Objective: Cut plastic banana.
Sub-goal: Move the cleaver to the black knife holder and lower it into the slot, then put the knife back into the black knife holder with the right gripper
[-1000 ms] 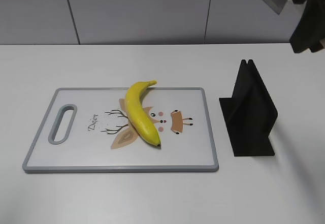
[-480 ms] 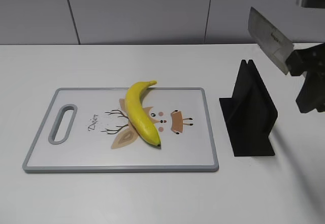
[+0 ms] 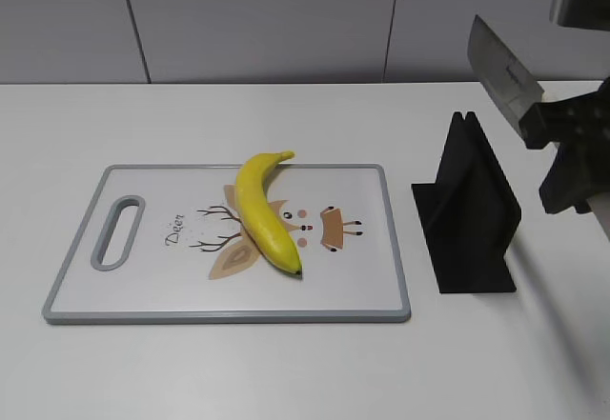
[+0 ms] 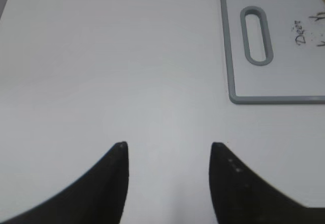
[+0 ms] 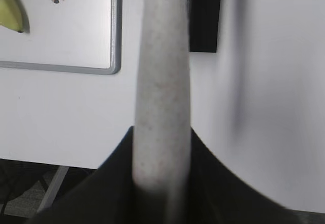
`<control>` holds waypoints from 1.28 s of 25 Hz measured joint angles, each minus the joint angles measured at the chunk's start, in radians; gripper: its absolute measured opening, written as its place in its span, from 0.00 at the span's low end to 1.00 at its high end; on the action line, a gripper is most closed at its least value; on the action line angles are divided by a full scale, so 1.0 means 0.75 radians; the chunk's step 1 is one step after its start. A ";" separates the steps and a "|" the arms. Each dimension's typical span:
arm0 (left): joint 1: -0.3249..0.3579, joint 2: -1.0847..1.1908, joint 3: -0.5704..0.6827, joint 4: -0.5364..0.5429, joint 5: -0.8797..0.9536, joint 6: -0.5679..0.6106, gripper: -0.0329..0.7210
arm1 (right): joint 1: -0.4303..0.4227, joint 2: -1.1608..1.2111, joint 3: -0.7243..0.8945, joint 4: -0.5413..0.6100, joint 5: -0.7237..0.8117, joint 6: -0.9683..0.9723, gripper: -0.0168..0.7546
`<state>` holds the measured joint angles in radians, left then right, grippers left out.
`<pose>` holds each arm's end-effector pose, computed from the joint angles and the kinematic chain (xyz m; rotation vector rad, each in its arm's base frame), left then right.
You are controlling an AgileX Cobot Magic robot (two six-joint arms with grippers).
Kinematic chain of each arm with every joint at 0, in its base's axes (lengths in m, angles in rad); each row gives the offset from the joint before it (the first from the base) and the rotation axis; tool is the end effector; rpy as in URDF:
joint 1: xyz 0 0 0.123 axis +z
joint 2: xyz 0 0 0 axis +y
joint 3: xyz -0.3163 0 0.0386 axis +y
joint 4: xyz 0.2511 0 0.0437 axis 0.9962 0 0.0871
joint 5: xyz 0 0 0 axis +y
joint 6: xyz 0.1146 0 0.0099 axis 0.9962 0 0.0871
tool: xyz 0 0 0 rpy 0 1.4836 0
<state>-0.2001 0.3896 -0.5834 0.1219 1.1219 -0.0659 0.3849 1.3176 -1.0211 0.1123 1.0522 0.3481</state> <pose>0.0382 0.0051 0.2850 0.1742 2.3961 0.0333 0.2239 0.1028 0.2983 0.0053 2.8754 0.3033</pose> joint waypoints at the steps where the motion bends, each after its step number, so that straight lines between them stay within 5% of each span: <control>1: 0.000 -0.024 0.016 -0.007 0.006 0.000 0.71 | 0.000 0.000 0.001 0.001 -0.003 0.000 0.25; 15: 0.000 -0.514 0.077 -0.073 0.070 -0.001 0.71 | 0.000 0.046 0.002 0.015 -0.007 0.004 0.25; 32: 0.000 -0.526 0.117 0.013 -0.026 0.000 0.71 | 0.000 0.110 0.002 0.023 -0.045 0.004 0.25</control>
<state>-0.2001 -0.0053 -0.4954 0.1315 1.1027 -0.0660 0.3849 1.3997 -1.0193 0.1296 1.0184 0.3510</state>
